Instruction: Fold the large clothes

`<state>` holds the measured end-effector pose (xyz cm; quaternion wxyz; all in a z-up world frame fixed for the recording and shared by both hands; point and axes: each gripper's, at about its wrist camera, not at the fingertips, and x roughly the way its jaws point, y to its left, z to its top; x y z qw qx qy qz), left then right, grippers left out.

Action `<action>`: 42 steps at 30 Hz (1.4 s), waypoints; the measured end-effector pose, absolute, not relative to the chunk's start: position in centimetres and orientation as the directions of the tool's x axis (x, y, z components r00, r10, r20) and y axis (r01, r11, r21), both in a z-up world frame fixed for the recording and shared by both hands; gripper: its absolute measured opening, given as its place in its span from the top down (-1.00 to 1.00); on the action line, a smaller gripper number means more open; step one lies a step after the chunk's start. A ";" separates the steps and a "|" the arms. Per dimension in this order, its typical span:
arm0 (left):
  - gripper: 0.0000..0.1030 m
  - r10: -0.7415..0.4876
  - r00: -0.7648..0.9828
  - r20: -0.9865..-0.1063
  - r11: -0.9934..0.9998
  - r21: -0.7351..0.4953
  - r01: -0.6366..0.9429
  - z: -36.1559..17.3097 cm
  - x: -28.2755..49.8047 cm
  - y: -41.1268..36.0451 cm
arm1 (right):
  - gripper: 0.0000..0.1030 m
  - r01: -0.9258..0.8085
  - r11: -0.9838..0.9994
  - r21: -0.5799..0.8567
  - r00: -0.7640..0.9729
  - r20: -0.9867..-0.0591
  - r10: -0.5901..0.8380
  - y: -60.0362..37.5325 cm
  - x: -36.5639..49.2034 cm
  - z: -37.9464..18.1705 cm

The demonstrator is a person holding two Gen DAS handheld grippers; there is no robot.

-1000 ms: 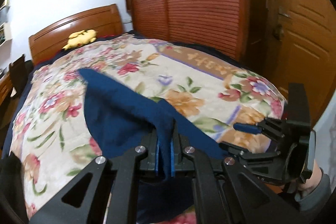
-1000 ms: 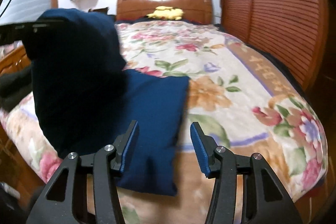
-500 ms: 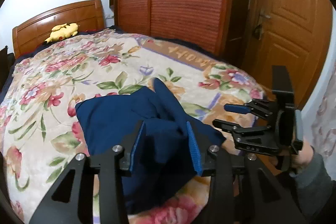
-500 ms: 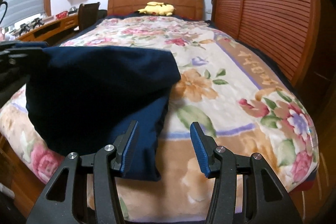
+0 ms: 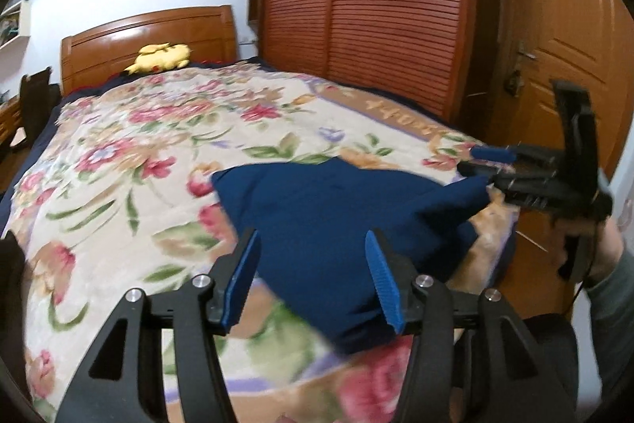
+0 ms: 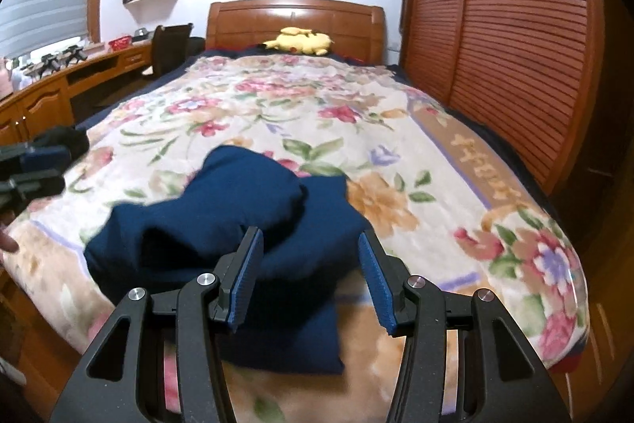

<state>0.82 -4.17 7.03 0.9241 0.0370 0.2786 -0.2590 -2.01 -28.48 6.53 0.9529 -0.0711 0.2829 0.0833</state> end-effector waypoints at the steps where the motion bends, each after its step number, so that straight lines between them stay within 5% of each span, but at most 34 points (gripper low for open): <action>1: -0.05 -0.447 0.716 -0.536 0.871 -0.077 0.486 6.5 1.1 -3.5 | 0.01 -0.209 0.974 -0.090 0.823 -0.554 0.126 -28.0 -1.5 6.6; 14: -0.05 -0.416 0.701 -0.579 0.888 -0.094 0.449 2.4 4.6 -2.0 | -0.05 -0.273 0.955 -0.119 0.845 -0.503 0.179 -22.7 0.2 8.8; 25: -0.05 -0.435 0.682 -0.587 0.877 -0.106 0.468 1.1 4.9 -2.5 | -0.27 -0.365 0.929 -0.070 0.661 -0.722 0.205 -21.1 2.3 -0.4; 34: -0.06 -0.440 0.669 -0.600 0.874 -0.113 0.474 0.5 5.1 -3.1 | -0.34 -0.345 0.930 0.127 0.598 -0.733 0.322 -22.8 3.6 -2.1; 35: -0.06 -0.439 0.669 -0.599 0.874 -0.112 0.473 0.5 5.1 -3.1 | -0.32 -0.347 0.928 0.137 0.593 -0.734 0.331 -22.9 3.6 -2.1; 39: -0.06 -0.440 0.669 -0.599 0.874 -0.113 0.473 0.4 5.2 -3.1 | 0.53 -0.412 0.897 0.159 0.569 -0.725 0.389 -22.6 3.1 -1.9; 42: -0.06 -0.439 0.671 -0.597 0.874 -0.110 0.474 0.6 5.5 -3.3 | 0.75 -0.442 0.893 0.082 0.599 -0.714 0.363 -22.6 2.7 -0.4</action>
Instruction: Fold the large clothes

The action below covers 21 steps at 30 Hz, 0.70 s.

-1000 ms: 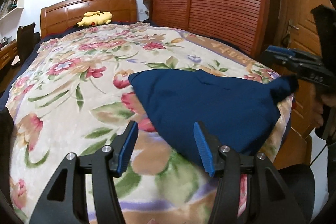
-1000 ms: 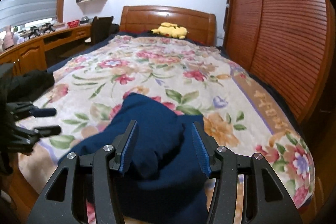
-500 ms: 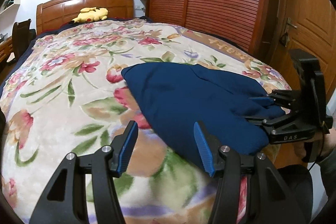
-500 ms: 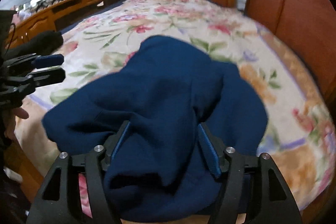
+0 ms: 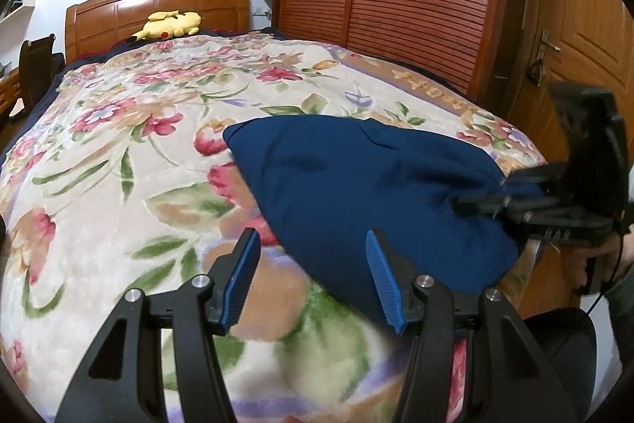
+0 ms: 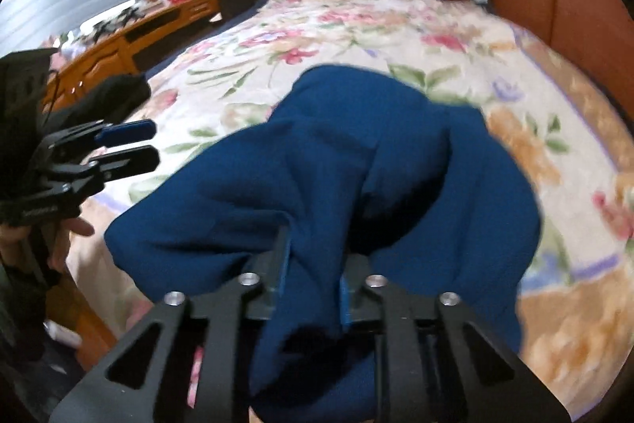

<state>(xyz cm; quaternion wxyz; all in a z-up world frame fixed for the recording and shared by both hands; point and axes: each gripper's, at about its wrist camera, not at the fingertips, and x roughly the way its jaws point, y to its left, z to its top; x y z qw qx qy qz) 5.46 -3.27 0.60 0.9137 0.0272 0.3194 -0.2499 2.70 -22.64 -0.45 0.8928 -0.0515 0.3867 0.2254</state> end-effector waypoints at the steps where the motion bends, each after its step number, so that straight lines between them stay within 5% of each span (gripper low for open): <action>1: -0.06 -0.439 0.672 -0.597 0.874 -0.109 0.474 0.7 5.7 -3.3 | 0.78 -0.440 0.897 0.044 0.620 -0.707 0.339 -22.8 2.7 0.3; 8: -0.06 -0.436 0.678 -0.592 0.878 -0.116 0.464 1.8 8.8 -4.0 | 0.82 -0.335 0.905 -0.261 0.755 -0.650 0.092 -25.6 2.7 3.8; 14: -0.06 -0.423 0.674 -0.605 0.884 -0.113 0.453 1.9 13.7 -6.0 | 0.70 -0.295 0.941 -0.165 0.700 -0.707 0.095 -28.7 3.1 0.0; 18: -0.06 -0.412 0.669 -0.618 0.885 -0.095 0.456 1.2 16.8 -7.4 | -0.02 -0.227 0.967 -0.115 0.736 -0.670 0.093 -29.3 1.5 0.8; 21: -0.06 -0.406 0.650 -0.642 0.888 -0.107 0.447 0.3 19.3 -7.7 | -0.19 -0.212 0.970 -0.121 0.760 -0.644 0.086 -29.6 -0.3 1.6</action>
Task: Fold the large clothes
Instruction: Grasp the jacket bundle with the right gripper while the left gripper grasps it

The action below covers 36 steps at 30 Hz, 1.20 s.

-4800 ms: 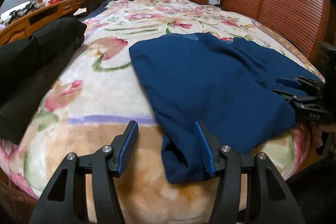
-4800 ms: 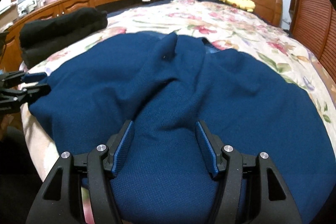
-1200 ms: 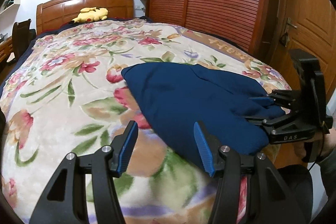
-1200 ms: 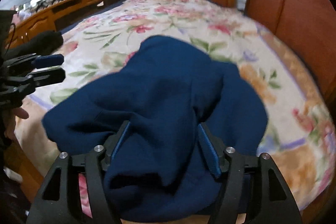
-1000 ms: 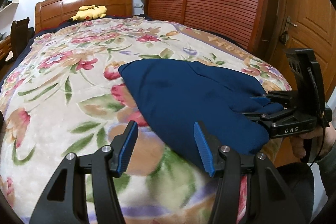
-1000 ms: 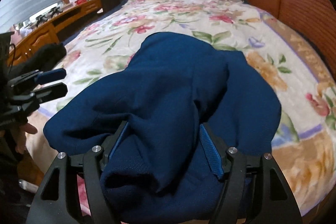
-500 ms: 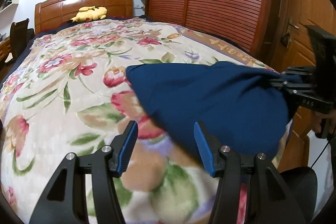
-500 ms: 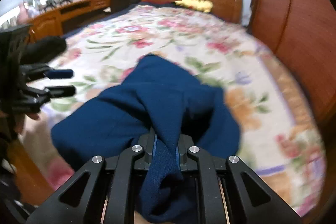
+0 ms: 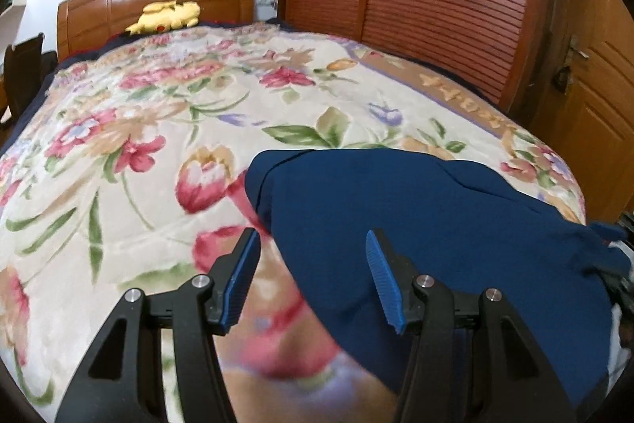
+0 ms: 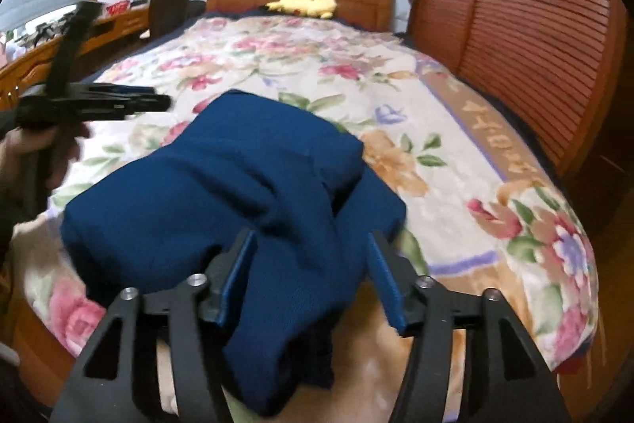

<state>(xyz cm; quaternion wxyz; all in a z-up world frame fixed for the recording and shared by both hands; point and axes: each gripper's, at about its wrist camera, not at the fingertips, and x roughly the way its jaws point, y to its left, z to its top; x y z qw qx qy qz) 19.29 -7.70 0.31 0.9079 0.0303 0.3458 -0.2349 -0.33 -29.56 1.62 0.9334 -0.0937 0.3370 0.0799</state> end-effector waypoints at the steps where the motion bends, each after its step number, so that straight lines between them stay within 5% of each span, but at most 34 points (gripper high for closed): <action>1: -0.06 -0.400 0.646 -0.650 0.889 -0.106 0.445 0.0 20.0 -7.8 | -0.20 -0.214 0.968 -0.130 0.759 -0.646 0.081 -29.6 -0.9 1.7; 20: -0.06 -0.325 0.542 -0.775 0.902 -0.082 0.423 -6.0 28.9 -10.2 | -0.31 -0.159 0.987 -0.028 0.725 -0.682 0.097 -32.0 -4.4 -2.3; 28: -0.04 -0.353 0.506 -0.787 0.894 -0.125 0.430 -6.7 30.1 -10.4 | -0.43 -0.184 0.964 0.194 0.655 -0.706 0.267 -32.7 -1.2 -4.7; 30: 0.07 -0.368 0.496 -0.786 0.889 -0.143 0.434 -6.7 30.3 -10.3 | -0.18 -0.216 0.951 0.221 0.639 -0.704 0.309 -32.3 -0.9 -5.1; 36: 0.87 -0.375 0.505 -0.777 0.886 -0.141 0.442 -5.3 29.8 -10.4 | 0.39 -0.273 0.936 0.224 0.646 -0.678 0.351 -32.1 -1.5 -4.5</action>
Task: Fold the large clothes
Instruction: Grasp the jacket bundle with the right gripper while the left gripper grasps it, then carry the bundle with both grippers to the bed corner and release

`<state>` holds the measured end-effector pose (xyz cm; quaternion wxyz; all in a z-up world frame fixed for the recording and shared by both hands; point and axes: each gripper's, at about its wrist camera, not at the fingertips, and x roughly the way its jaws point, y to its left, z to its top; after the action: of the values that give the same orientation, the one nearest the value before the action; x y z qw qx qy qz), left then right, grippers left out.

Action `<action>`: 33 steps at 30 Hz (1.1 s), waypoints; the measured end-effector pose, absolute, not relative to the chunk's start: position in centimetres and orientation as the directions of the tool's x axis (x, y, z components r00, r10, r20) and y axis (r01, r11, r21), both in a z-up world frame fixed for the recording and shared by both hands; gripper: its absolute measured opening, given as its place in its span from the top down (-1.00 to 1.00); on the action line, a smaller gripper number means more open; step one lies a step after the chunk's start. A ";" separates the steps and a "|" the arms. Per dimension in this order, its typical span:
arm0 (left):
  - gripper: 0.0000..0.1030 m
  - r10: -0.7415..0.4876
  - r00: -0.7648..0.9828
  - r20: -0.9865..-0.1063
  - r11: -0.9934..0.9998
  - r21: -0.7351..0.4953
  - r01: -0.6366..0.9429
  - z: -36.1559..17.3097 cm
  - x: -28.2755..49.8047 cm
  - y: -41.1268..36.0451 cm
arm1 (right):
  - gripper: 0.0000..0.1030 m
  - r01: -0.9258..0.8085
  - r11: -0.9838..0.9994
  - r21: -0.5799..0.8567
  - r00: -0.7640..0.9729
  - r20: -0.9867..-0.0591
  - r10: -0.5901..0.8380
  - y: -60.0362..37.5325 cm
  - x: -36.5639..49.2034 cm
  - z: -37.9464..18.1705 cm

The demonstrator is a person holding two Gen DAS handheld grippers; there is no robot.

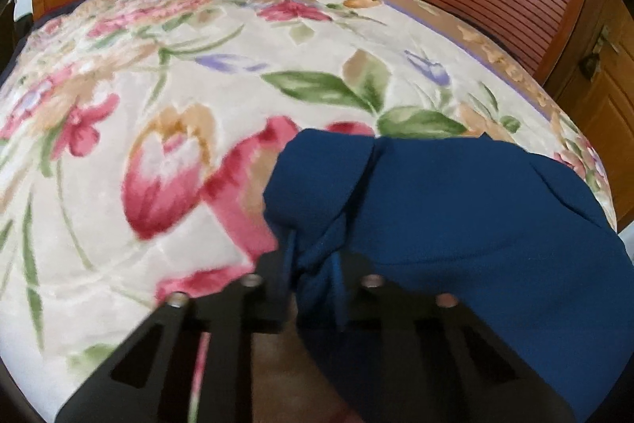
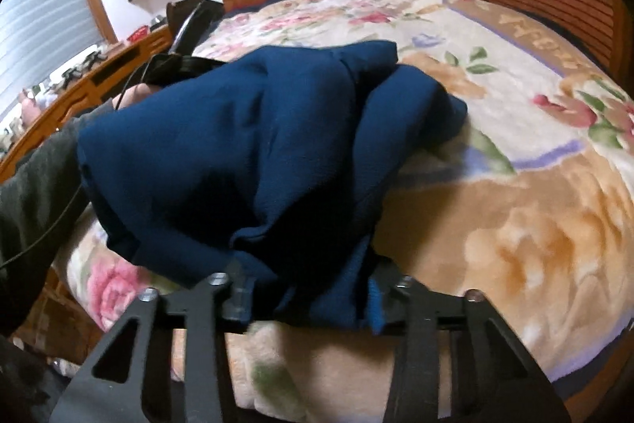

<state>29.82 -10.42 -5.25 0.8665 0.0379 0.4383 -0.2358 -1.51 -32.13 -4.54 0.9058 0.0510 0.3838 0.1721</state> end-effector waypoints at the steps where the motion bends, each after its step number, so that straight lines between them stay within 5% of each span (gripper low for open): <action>1: 0.91 -0.371 0.513 -0.774 0.888 -0.134 0.440 -4.9 29.6 -10.5 | 0.47 -0.278 0.933 0.228 0.653 -0.668 0.358 -32.4 -1.7 -4.3; 15: 0.96 -0.439 0.684 -0.582 0.861 -0.055 0.505 6.6 26.4 -21.3 | 0.62 -0.207 0.978 0.035 0.797 -0.574 0.189 -40.9 -0.2 1.8; 25: 0.95 -0.608 0.588 -0.534 0.745 -0.126 0.655 7.0 27.1 -42.9 | 0.63 0.059 0.990 -0.125 0.806 -0.579 -0.122 -58.5 -0.5 5.2; 33: 0.93 -0.563 0.595 -0.574 0.754 -0.062 0.654 4.8 27.1 -51.1 | 0.51 0.179 0.980 -0.091 0.747 -0.635 -0.196 -68.6 -1.4 3.4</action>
<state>27.10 -51.13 4.83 0.8895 0.0776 0.2926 -0.3422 -1.36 -68.60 3.44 0.9347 -0.0124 0.3409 -0.1001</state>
